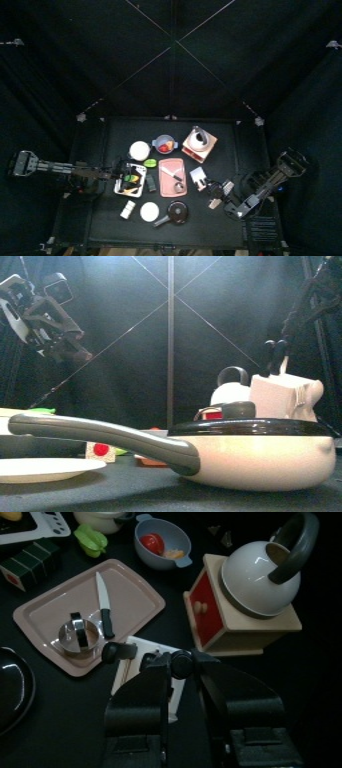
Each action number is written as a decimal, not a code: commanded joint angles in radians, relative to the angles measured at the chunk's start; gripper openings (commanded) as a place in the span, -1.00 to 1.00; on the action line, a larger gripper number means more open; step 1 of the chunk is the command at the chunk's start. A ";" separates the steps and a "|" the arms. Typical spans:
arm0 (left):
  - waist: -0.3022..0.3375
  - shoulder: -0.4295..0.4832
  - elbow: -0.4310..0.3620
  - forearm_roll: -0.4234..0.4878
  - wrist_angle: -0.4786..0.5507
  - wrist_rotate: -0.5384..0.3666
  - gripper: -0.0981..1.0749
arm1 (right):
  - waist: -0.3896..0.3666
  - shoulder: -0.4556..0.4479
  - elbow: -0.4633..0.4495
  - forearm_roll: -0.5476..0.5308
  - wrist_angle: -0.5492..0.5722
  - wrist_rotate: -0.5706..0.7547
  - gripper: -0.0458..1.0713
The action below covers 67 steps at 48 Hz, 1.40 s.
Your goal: Pull out sharpener
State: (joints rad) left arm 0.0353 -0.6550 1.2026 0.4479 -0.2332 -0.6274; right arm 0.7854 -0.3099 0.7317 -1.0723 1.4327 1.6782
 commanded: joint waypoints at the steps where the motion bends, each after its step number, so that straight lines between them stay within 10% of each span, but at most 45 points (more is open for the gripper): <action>1: 0.003 -0.002 -0.012 -0.002 -0.009 0.000 0.71 | 0.018 -0.011 -0.026 -0.021 0.023 0.011 -0.09; 67: 0.003 -0.002 -0.011 -0.002 -0.008 0.000 0.71 | 0.118 -0.012 -0.015 -0.069 0.183 0.247 -0.09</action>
State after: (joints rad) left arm 0.0353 -0.6550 1.2042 0.4479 -0.2332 -0.6289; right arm 0.9081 -0.3099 0.7486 -1.1121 1.6061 1.9205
